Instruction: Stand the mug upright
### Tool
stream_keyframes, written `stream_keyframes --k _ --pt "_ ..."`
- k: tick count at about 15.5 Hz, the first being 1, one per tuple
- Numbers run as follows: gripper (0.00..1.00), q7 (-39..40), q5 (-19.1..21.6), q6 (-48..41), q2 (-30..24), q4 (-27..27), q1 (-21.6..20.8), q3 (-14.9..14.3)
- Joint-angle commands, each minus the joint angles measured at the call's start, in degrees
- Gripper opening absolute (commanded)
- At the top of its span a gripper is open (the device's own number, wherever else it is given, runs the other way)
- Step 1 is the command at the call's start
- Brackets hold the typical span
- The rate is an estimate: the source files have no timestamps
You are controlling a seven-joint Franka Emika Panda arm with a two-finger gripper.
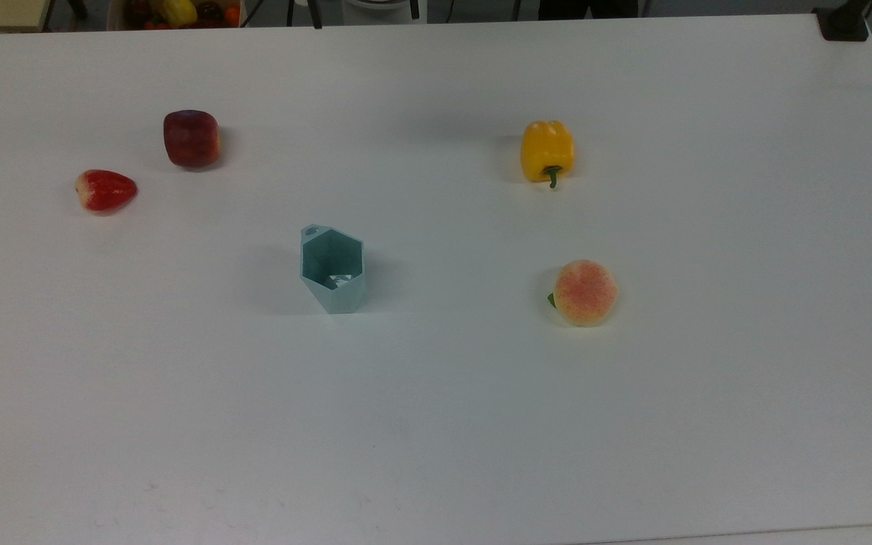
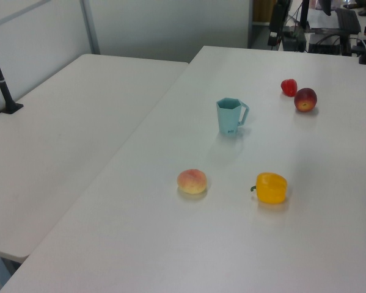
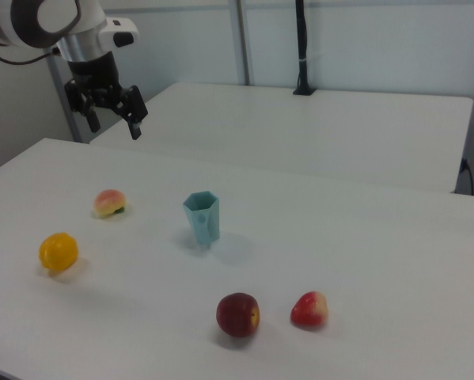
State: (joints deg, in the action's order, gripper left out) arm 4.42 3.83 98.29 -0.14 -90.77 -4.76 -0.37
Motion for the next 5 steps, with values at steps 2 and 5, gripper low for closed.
stream_keyframes --k 2,5 --pt "1.00 -0.97 -0.23 1.64 -1.62 -2.39 -1.22 -1.21" --pt "1.00 -0.73 -0.67 1.91 -1.53 -2.22 -1.22 -1.21"
